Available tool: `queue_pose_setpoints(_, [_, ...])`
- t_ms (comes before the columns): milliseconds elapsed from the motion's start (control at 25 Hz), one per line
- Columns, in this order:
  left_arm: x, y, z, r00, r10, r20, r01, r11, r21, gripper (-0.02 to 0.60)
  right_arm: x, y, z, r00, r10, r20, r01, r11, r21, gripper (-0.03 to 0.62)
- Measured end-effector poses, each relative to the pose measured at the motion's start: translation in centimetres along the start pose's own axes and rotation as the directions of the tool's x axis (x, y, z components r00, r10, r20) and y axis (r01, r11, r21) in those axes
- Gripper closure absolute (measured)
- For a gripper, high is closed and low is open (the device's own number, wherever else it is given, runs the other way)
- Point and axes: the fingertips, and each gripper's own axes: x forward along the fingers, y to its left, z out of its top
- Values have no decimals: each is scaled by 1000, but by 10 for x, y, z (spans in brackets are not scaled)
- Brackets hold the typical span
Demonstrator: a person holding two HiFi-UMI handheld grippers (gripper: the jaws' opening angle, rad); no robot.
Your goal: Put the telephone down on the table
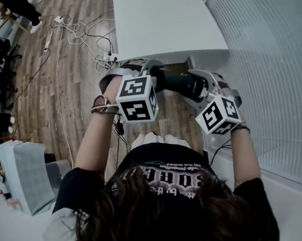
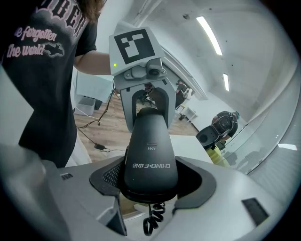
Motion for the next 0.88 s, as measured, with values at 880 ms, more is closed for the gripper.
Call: queue_pose_setpoints(880, [29,29,-22,999,-50,20,50,999,14,285,37,-21,-14,999,7,-45,-4,999,52,293])
